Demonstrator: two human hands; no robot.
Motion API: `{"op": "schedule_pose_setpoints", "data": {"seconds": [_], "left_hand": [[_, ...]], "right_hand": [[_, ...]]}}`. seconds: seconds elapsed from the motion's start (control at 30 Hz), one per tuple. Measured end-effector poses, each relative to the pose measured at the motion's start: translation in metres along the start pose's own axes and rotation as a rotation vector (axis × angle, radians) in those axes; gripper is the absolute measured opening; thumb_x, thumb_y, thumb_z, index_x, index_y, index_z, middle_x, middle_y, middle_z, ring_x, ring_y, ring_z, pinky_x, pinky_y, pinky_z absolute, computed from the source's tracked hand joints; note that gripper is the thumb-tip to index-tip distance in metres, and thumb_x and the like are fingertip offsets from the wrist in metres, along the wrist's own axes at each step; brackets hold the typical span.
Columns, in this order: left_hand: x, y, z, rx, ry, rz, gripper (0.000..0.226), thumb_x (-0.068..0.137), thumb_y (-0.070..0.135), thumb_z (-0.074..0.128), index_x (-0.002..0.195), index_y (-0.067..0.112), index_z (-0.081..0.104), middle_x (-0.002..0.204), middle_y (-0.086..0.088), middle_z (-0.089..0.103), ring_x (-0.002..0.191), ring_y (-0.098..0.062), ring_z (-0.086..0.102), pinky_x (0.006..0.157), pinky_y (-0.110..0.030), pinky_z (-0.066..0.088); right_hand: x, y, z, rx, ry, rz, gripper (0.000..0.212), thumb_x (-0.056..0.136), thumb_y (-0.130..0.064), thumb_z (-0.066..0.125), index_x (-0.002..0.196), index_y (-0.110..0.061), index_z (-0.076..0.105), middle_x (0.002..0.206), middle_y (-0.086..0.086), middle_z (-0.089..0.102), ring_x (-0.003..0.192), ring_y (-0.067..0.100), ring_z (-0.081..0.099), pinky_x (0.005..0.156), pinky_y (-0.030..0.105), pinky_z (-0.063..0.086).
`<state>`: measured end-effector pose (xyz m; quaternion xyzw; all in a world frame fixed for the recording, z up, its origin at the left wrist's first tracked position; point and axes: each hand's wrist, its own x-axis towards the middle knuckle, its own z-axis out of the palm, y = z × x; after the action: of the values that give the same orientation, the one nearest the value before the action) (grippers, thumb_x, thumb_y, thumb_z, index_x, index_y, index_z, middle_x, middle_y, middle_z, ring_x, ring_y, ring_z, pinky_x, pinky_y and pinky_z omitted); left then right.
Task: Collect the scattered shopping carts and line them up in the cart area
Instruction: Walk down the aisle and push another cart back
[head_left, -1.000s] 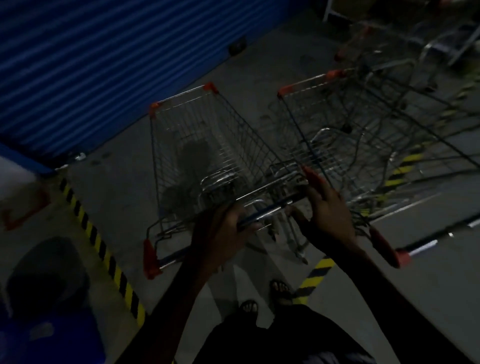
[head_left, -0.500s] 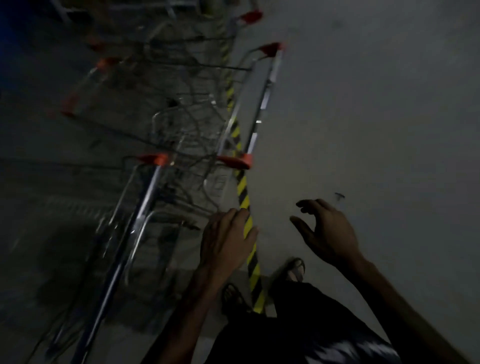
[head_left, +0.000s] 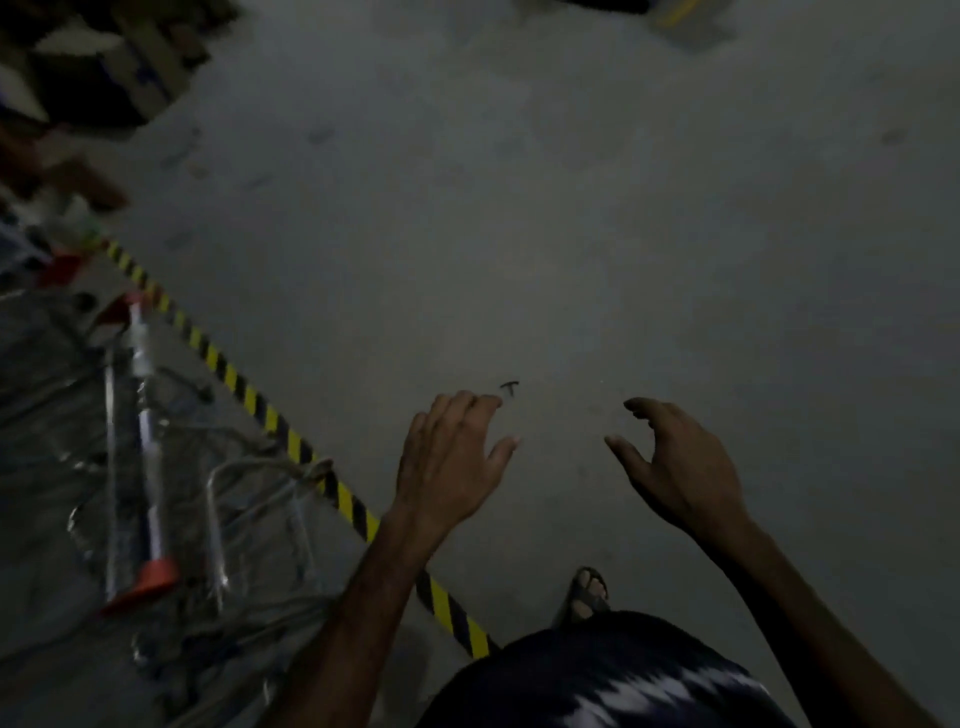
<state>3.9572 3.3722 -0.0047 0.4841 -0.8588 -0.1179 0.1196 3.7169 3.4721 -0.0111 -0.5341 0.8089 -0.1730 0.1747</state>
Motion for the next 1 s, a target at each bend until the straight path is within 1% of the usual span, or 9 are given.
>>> {"op": "schedule_pose_setpoints", "data": {"seconds": [0.17, 0.37, 0.5, 0.57, 0.63, 0.77, 0.93, 1.0], "left_hand": [[0.089, 0.065, 0.034, -0.018, -0.04, 0.161, 0.047, 0.097, 0.05, 0.069, 0.134, 0.021, 0.065, 0.136, -0.002, 0.063, 0.124, -0.025, 0.057, 0.094, -0.043, 0.05], [0.172, 0.132, 0.062, -0.004, -0.113, 0.295, 0.059, 0.098, 0.053, 0.065, 0.148, 0.022, 0.057, 0.151, -0.003, 0.056, 0.137, -0.024, 0.049, 0.104, -0.045, 0.046], [0.231, 0.156, 0.075, -0.006, -0.13, 0.341, 0.066, 0.097, 0.061, 0.054, 0.151, 0.022, 0.054, 0.151, -0.003, 0.056, 0.137, -0.024, 0.05, 0.104, -0.045, 0.046], [0.266, 0.164, 0.086, -0.004, -0.136, 0.36, 0.067, 0.097, 0.061, 0.053, 0.152, 0.022, 0.053, 0.151, -0.004, 0.056, 0.138, -0.024, 0.05, 0.104, -0.046, 0.046], [0.304, 0.17, 0.1, -0.01, -0.143, 0.378, 0.066, 0.099, 0.059, 0.057, 0.153, 0.022, 0.052, 0.151, -0.004, 0.056, 0.138, -0.024, 0.049, 0.104, -0.046, 0.046], [0.392, 0.185, 0.127, -0.051, -0.157, 0.384, 0.068, 0.097, 0.061, 0.054, 0.152, 0.021, 0.052, 0.149, -0.005, 0.057, 0.136, -0.025, 0.05, 0.103, -0.048, 0.047], [0.524, 0.215, 0.143, -0.062, -0.172, 0.434, 0.068, 0.097, 0.062, 0.053, 0.152, 0.022, 0.052, 0.151, -0.005, 0.056, 0.137, -0.025, 0.05, 0.104, -0.047, 0.046], [0.58, 0.231, 0.145, -0.063, -0.166, 0.477, 0.066, 0.099, 0.06, 0.056, 0.152, 0.022, 0.051, 0.151, -0.005, 0.056, 0.138, -0.025, 0.049, 0.104, -0.047, 0.046]], "right_hand": [[0.035, 0.082, -0.042, 0.031, 0.084, 0.153, 0.057, 0.1, -0.046, 0.064, 0.148, -0.017, 0.053, 0.147, 0.01, 0.058, 0.128, 0.033, 0.06, 0.103, 0.047, 0.05], [0.076, 0.159, -0.087, 0.064, 0.162, 0.309, 0.064, 0.101, -0.047, 0.063, 0.155, -0.018, 0.044, 0.155, 0.008, 0.051, 0.139, 0.031, 0.051, 0.11, 0.05, 0.045], [0.112, 0.191, -0.109, 0.073, 0.193, 0.369, 0.067, 0.101, -0.045, 0.063, 0.156, -0.015, 0.041, 0.158, 0.01, 0.048, 0.144, 0.031, 0.046, 0.114, 0.05, 0.042], [0.136, 0.205, -0.117, 0.071, 0.204, 0.387, 0.068, 0.1, -0.044, 0.064, 0.157, -0.014, 0.04, 0.157, 0.01, 0.048, 0.143, 0.031, 0.046, 0.114, 0.049, 0.041], [0.166, 0.219, -0.124, 0.072, 0.214, 0.406, 0.069, 0.1, -0.044, 0.065, 0.158, -0.014, 0.039, 0.158, 0.01, 0.047, 0.143, 0.031, 0.046, 0.114, 0.048, 0.041], [0.243, 0.247, -0.141, 0.068, 0.227, 0.434, 0.071, 0.101, -0.044, 0.064, 0.159, -0.014, 0.038, 0.16, 0.01, 0.045, 0.146, 0.03, 0.042, 0.117, 0.046, 0.037], [0.356, 0.273, -0.178, 0.074, 0.236, 0.459, 0.072, 0.101, -0.048, 0.061, 0.161, -0.016, 0.035, 0.163, 0.009, 0.042, 0.148, 0.028, 0.04, 0.119, 0.047, 0.036], [0.398, 0.283, -0.195, 0.081, 0.261, 0.472, 0.073, 0.102, -0.048, 0.06, 0.161, -0.017, 0.034, 0.164, 0.008, 0.041, 0.149, 0.028, 0.039, 0.12, 0.047, 0.035]]}}
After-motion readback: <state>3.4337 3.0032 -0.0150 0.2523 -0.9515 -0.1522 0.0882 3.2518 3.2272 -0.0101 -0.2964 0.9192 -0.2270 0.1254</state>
